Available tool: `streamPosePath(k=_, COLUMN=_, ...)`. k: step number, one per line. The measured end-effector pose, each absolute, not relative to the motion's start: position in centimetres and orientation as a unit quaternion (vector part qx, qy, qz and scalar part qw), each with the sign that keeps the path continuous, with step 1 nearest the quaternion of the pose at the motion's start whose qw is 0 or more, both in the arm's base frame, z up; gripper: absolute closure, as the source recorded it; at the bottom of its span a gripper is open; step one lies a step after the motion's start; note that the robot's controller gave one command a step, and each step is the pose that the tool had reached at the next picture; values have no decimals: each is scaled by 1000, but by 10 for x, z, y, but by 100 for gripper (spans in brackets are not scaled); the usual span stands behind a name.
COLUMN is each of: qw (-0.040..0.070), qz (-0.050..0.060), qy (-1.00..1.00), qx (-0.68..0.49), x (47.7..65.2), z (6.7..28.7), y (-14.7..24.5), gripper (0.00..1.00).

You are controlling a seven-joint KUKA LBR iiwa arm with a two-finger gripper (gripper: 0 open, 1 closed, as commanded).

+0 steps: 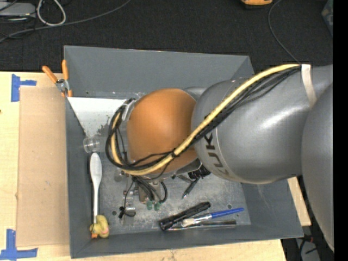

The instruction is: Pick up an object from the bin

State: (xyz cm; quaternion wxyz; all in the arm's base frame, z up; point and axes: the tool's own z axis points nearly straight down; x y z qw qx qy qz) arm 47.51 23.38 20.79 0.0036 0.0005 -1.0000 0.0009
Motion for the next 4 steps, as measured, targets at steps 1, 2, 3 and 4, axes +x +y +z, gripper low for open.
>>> streamPosePath(k=1, qw=2, qz=0, qy=-1000, qx=-1, x=477, z=210, y=233, gripper=0)
streamPosePath(k=2, qw=1, qz=0, qy=-997, qx=82, x=473, z=145, y=238, gripper=0)
streamPosePath(k=3, qw=-2, qz=-1, qy=-980, qx=199, x=554, z=142, y=245, gripper=0)
streamPosePath(k=4, qw=2, qz=0, qy=-955, qx=296, x=579, z=132, y=242, gripper=0)
